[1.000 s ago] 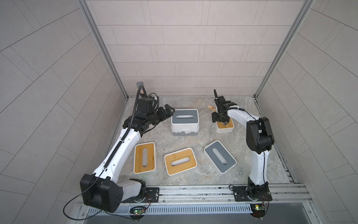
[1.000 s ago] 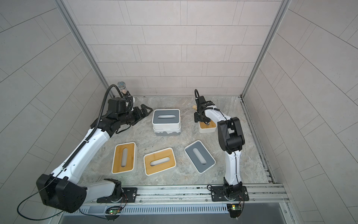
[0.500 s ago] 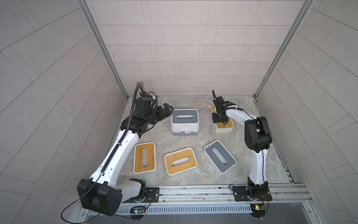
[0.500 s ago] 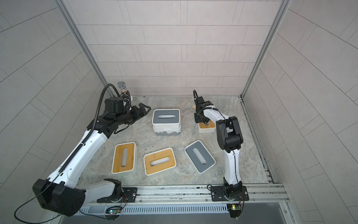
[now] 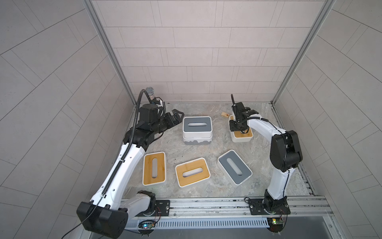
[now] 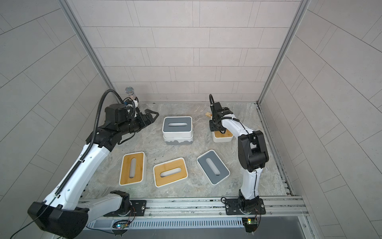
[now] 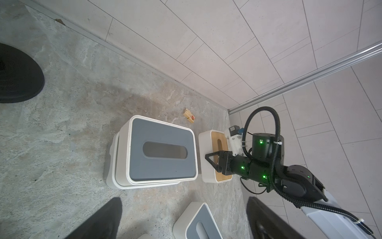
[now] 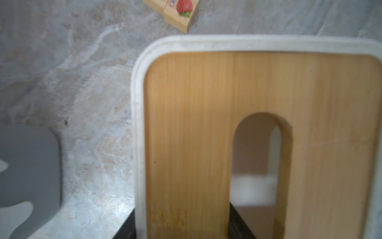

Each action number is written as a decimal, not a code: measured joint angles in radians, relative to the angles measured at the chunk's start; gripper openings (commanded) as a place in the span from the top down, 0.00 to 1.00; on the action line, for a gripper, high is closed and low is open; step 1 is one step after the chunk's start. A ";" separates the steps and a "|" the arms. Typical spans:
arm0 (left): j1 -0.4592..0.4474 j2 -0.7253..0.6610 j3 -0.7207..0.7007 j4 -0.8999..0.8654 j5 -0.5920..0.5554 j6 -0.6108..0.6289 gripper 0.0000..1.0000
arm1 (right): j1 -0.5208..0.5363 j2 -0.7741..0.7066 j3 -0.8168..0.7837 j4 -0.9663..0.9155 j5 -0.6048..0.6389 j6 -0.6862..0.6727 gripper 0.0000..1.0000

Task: Stack the tissue boxes
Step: Pick up the tissue box from the center of the board, then place the tissue box at the tissue box.

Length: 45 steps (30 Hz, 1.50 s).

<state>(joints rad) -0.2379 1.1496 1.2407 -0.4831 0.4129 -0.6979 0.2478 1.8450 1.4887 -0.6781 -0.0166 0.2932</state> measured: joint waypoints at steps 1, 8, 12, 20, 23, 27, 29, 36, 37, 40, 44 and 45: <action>0.000 -0.002 0.000 0.000 0.006 0.000 0.00 | 0.000 -0.035 -0.016 0.001 -0.003 0.002 0.62; -0.016 0.006 0.000 0.026 0.062 -0.006 0.00 | 0.001 -0.306 -0.138 0.010 -0.031 0.005 0.62; -0.053 0.027 0.000 0.048 0.095 -0.013 0.00 | 0.013 -0.457 -0.219 0.031 -0.053 0.001 0.63; -0.154 0.119 0.024 0.080 0.143 -0.013 0.00 | 0.093 -0.683 -0.365 0.051 -0.094 -0.032 0.65; -0.198 0.159 0.060 0.071 0.140 -0.011 0.00 | 0.130 -0.730 -0.391 0.065 -0.093 -0.051 0.65; -0.257 0.197 0.116 0.065 0.122 -0.008 0.00 | 0.217 -0.808 -0.448 0.110 -0.097 -0.077 0.66; -0.282 0.201 0.131 0.065 0.112 -0.008 0.00 | 0.255 -0.843 -0.476 0.135 -0.102 -0.088 0.66; -0.335 0.203 0.122 0.087 0.077 -0.032 0.02 | 0.351 -0.897 -0.527 0.205 -0.111 -0.136 0.67; -0.340 0.202 0.116 0.091 0.074 -0.037 0.02 | 0.360 -0.903 -0.534 0.215 -0.114 -0.140 0.67; -0.351 0.203 0.096 0.095 0.064 -0.055 0.04 | 0.386 -0.920 -0.559 0.253 -0.124 -0.158 0.67; -0.361 0.207 0.083 0.127 0.079 -0.077 0.05 | 0.406 -0.917 -0.566 0.291 -0.142 -0.172 0.67; -0.368 0.211 0.083 0.140 0.084 -0.080 0.05 | 0.407 -0.912 -0.565 0.301 -0.146 -0.175 0.67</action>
<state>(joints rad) -0.6056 1.3605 1.3235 -0.3435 0.4965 -0.7784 0.6544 0.9329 0.9234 -0.3775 -0.1623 0.1181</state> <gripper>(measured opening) 0.947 0.503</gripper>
